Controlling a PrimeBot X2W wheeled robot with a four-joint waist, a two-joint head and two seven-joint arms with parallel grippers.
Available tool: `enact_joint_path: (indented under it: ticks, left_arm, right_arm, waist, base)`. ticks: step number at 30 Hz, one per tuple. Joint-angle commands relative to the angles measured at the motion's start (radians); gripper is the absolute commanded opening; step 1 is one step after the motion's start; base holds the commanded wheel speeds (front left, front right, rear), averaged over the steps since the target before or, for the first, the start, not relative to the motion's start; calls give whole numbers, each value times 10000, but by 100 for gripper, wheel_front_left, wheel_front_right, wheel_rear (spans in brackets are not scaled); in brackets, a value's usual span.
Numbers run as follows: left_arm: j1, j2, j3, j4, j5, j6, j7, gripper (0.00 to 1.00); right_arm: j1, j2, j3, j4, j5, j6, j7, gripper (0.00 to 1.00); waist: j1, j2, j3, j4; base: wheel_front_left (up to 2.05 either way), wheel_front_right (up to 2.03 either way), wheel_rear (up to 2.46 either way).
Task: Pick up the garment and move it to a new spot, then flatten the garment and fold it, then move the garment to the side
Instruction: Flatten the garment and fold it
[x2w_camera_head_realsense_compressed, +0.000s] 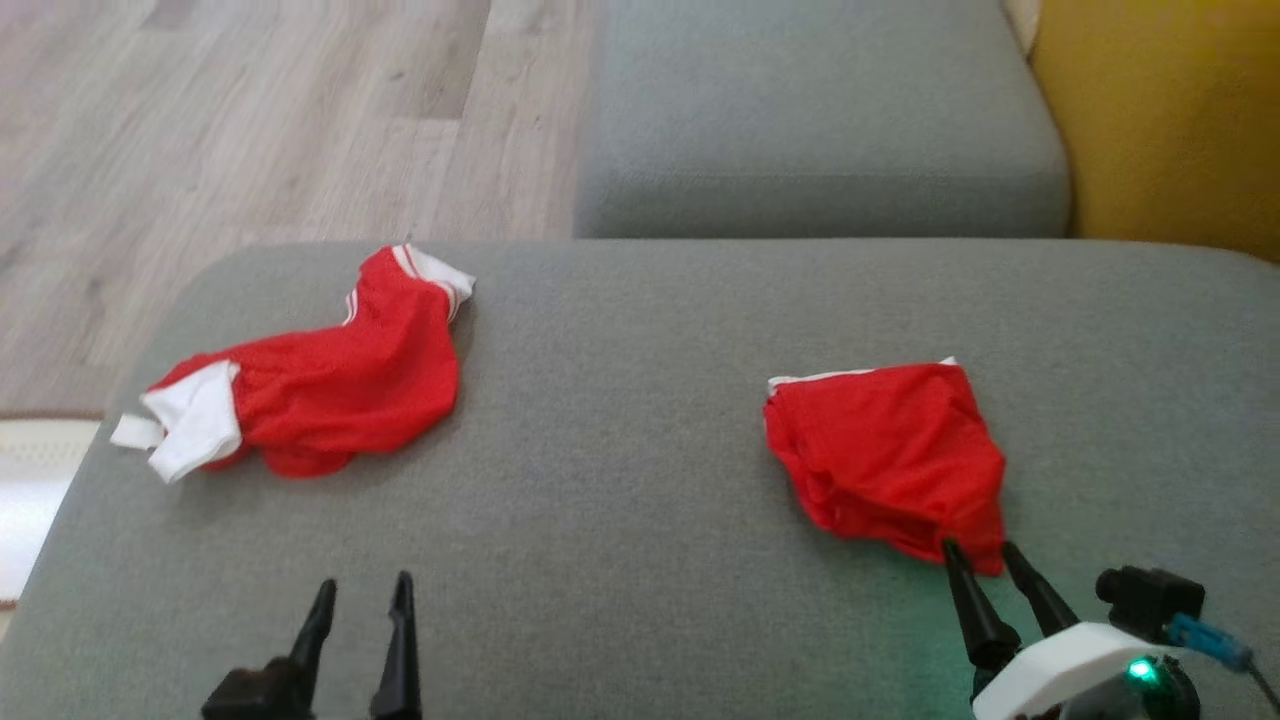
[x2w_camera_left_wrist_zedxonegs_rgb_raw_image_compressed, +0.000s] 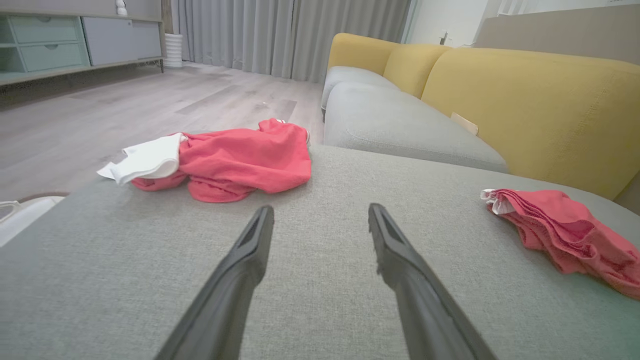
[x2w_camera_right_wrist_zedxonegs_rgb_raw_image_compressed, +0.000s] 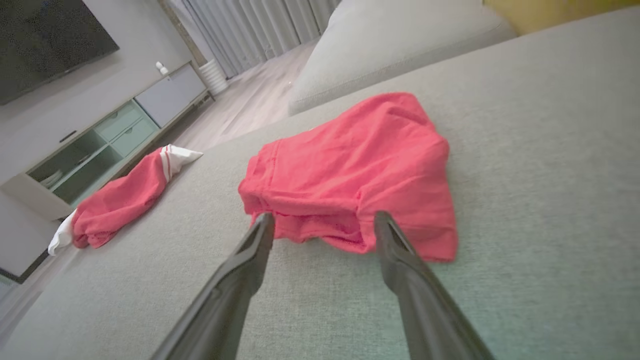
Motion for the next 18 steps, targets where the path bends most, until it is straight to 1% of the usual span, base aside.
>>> enact_joint_path:
  ticks: [1,5,8,12,14,18]
  left_arm:
    - [-235,19,502,-498,156,19,-124,100]
    - [138,-43,847,-916,407,25,-124,100]
    - [305,-63,939,-1077,591,-26,-124,100]
    - [599,-84,1082,-1328,1064,-188,-124,100]
    - [702,-107,1172,-1468,1141,-285,-124,100]
    - [896,-150,1259,-1573,1329,-302,-124,100]
  right_arm:
    - [-584,-254,270,-245,-242,-9,-579,100]
    - [-745,-591,782,-80,-1044,-9,-1875,100]
    - [-821,-642,800,159,-1606,-9,-2260,100]
    - [-758,-272,353,426,-2623,-9,-2522,100]
    - [-605,25,-4,82,-3067,-9,-2532,100]
    - [-68,513,-470,-457,-3641,-9,-2536,100]
  waist:
    - [0,0,-222,-185]
    - [0,0,-422,-352]
    - [0,0,-516,-401]
    - [0,0,-625,-437]
    - [0,0,-638,-443]
    - [0,0,-628,-457]
  base:
    - [0,0,0]
    - [0,0,0]
    - [0,0,0]
    - [0,0,0]
    - [0,0,0]
    - [0,0,0]
